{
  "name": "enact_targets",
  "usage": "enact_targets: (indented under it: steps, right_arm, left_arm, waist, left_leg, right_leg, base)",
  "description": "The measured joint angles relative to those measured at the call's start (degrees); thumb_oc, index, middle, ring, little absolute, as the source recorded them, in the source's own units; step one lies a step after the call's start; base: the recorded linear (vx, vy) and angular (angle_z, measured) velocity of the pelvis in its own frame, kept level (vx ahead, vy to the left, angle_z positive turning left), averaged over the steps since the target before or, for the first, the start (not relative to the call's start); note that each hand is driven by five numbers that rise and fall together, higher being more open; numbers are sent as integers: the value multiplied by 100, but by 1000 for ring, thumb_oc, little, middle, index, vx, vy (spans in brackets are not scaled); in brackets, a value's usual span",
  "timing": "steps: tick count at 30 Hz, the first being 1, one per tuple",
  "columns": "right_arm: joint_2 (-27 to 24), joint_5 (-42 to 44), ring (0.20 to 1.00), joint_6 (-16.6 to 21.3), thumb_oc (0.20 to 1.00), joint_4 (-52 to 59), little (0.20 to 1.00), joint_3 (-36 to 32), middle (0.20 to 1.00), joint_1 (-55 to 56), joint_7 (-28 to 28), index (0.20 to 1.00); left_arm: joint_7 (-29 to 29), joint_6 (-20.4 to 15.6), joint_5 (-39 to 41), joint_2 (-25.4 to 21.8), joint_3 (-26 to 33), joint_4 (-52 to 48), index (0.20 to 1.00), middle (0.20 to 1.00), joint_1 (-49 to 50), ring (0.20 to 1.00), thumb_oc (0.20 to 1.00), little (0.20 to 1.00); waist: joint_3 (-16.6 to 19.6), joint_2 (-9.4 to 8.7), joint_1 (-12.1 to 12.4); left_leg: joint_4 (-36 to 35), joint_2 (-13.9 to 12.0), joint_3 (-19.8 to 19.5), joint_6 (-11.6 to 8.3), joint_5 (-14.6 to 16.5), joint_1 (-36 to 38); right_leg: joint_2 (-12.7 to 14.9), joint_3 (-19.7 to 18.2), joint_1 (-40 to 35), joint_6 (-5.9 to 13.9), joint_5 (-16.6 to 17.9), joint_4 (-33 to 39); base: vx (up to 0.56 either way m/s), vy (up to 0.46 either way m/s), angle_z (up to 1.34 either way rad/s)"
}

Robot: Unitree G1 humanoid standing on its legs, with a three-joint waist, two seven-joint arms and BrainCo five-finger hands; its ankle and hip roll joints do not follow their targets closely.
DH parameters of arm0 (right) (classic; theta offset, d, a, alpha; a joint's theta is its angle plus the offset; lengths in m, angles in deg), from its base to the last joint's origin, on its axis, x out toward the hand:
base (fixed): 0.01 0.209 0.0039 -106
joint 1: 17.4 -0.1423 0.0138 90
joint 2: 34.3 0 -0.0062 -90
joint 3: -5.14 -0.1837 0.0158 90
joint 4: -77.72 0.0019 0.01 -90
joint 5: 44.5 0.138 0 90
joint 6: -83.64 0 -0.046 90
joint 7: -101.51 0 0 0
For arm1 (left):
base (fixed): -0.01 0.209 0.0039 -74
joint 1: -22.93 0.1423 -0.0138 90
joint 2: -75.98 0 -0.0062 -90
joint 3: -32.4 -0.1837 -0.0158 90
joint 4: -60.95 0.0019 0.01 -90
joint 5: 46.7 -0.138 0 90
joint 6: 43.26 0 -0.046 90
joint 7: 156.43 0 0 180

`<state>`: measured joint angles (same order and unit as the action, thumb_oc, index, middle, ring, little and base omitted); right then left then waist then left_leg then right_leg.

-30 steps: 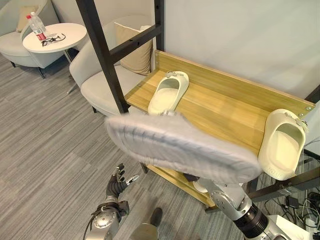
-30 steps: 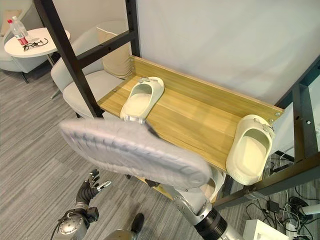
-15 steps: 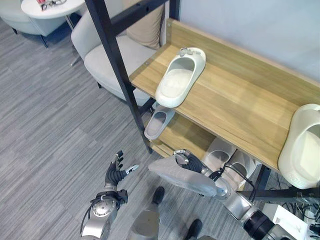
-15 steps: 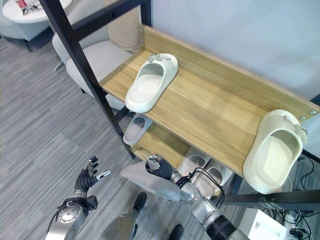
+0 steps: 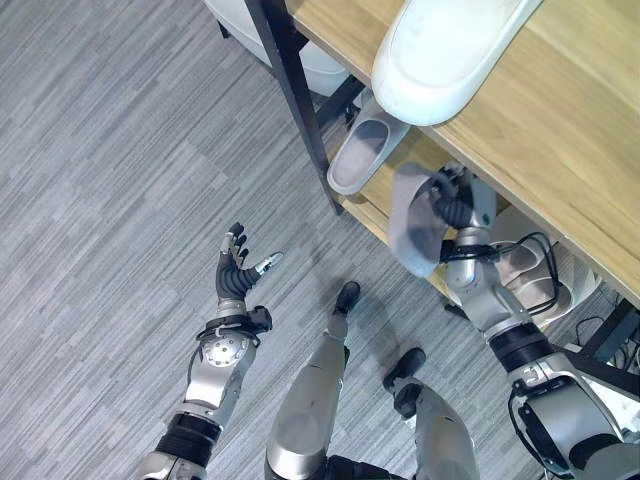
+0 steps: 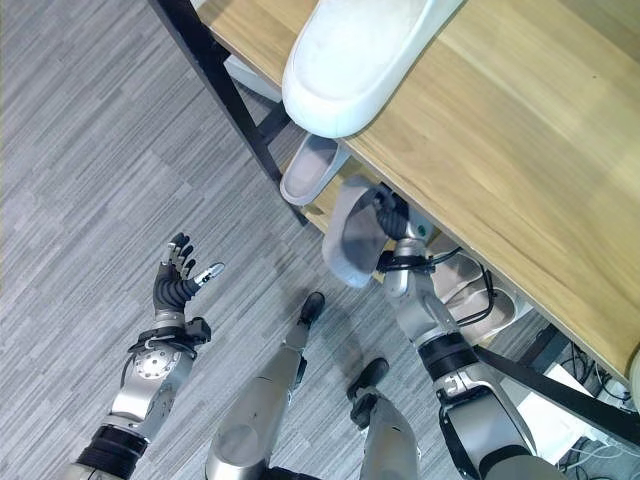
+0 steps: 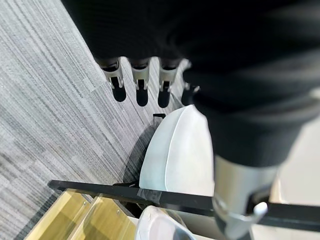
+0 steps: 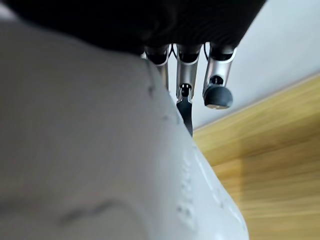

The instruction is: Arrange the slippers neatly on the shoe rack.

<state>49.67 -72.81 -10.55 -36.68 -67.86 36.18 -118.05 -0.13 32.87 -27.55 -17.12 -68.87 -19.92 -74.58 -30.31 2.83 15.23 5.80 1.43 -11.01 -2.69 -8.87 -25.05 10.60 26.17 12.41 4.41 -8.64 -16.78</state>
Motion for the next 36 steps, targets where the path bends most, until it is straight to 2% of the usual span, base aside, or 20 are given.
enact_targets:
  steps: [4, 7, 15, 20, 21, 22, 24, 31, 34, 36]
  right_arm:
    - [-324, 22, 200, -121, 200, -674, 200, 6, 200, -169, -174, 200]
    - [-566, 37, 200, -219, 200, -992, 200, 54, 200, -443, -271, 200]
    - [-607, 22, 200, -384, 200, -1513, 200, 277, 200, -1181, -436, 200]
    - [-675, 21, 200, -504, 200, -2041, 200, 549, 200, -1884, -562, 200]
    - [-675, 16, 401, -519, 401, -2046, 401, 578, 401, -1920, -566, 401]
    - [-684, 13, 1000, -569, 1000, -2146, 1000, 731, 1000, -1989, -570, 1000]
    - [-665, -58, 1000, -657, 1000, -2250, 1000, 825, 1000, -2008, -583, 1000]
    - [-236, -171, 1000, -763, 1000, -2654, 1000, 950, 1000, -2099, -537, 1000]
    - [-85, 76, 1000, -729, 1000, -2840, 1000, 940, 1000, -2139, -492, 1000]
    - [-57, 315, 1000, -658, 1000, -2826, 1000, 901, 1000, -2101, -495, 1000]
  left_arm:
    - [5, -40, -2, -46, -41, -122, 1000, 1000, -18, 1000, 1000, 1000]
    - [3, -105, -3, -263, -135, -356, 1000, 1000, -126, 1000, 1000, 1000]
    - [-99, -233, -4, -360, -208, -459, 1000, 1000, -530, 1000, 1000, 1000]
    - [-123, -306, -3, -429, -223, -748, 1000, 1000, -570, 1000, 1000, 1000]
    - [-125, -306, -3, -436, -220, -800, 1000, 1000, -565, 1000, 1000, 1000]
    - [-126, -307, -4, -452, -222, -880, 1000, 1000, -525, 1000, 1000, 1000]
    - [-124, -322, -4, -480, -223, -928, 1000, 1000, -435, 1000, 1000, 1000]
    - [-122, -322, -9, -577, -224, -1083, 1000, 1000, -440, 1000, 1000, 1000]
    - [-120, -323, -9, -642, -283, -1105, 1000, 1000, -317, 1000, 1000, 1000]
    - [-121, -322, -9, -641, -336, -1105, 1000, 1000, -231, 1000, 1000, 1000]
  waist:
    - [-15, -46, -29]
    - [-23, -99, -47]
    - [-45, -130, -52]
    - [-43, -129, -27]
    - [-43, -128, -14]
    - [-41, -126, -23]
    - [-30, -125, -1]
    - [-25, -123, 57]
    - [205, -131, 53]
    - [275, -136, 37]
  left_leg:
    - [27, -27, -10, -12, 46, -16]
    - [218, -27, 1, 32, 36, -283]
    - [514, -3, 29, 37, 40, -710]
    - [1033, 118, 21, 14, 229, -1106]
    - [1087, 141, 25, 6, 299, -1128]
    - [1260, 160, 26, 53, 389, -1183]
    - [1525, 198, 39, 58, 569, -1260]
    - [1622, 221, 12, 32, 539, -1118]
    - [1594, 228, 29, 43, 561, -1098]
    - [1580, 221, 25, 59, 574, -1098]
  right_leg:
    - [-28, -9, 22, 13, -68, -37]
    - [8, -19, 300, -13, -155, -280]
    - [128, -188, 891, -105, -397, -962]
    - [360, -266, 1354, -207, -753, -1720]
    - [393, -280, 1383, -263, -839, -1809]
    - [424, -282, 1399, -271, -901, -1909]
    - [483, -292, 1402, -279, -1001, -2097]
    - [482, -297, 1214, -252, -1014, -2155]
    - [486, -341, 1218, -249, -1067, -2126]
    - [480, -342, 1222, -335, -1116, -2121]
  base:
    - [41, -39, -2]
    - [18, -16, 0]
    - [-11, 12, 0]
    - [56, 6, 8]
    - [93, 18, 6]
    - [77, 7, 6]
    - [105, -16, 3]
    - [80, -5, 5]
    - [42, 7, 2]
    - [39, 12, -1]
